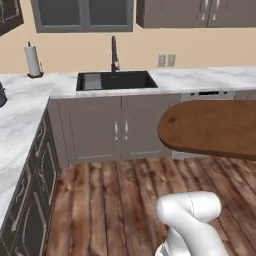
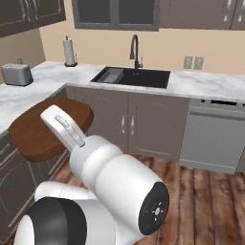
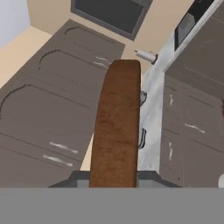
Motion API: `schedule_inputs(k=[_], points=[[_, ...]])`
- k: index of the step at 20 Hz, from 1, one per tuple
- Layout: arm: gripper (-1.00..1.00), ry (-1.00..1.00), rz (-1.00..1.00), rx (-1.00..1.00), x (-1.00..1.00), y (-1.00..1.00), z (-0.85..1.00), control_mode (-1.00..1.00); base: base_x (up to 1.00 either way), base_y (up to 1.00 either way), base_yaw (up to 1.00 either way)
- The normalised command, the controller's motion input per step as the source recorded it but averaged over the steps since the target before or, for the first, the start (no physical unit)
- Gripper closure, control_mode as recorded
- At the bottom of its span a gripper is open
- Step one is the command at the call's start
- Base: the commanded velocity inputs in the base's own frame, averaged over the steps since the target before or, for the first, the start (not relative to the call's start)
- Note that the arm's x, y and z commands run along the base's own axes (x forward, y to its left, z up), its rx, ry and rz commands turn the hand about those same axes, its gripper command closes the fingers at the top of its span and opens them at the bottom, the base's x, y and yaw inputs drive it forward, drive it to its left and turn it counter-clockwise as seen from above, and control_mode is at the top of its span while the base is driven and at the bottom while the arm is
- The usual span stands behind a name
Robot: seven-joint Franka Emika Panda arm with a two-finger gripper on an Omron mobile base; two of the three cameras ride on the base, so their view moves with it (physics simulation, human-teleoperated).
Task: Move the cutting board and knife to the sink. Then move spray from the shelves to the counter.
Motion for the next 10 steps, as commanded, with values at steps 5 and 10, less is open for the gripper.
schedule_inputs(k=[5,10], points=[[1.0,0.0,0.0,0.0,0.0,0.0,0.0,1.0,1.0,-0.03,-0.06],[1.0,0.0,0.0,0.0,0.0,0.0,0.0,1.0,1.0,-0.23,0.0]])
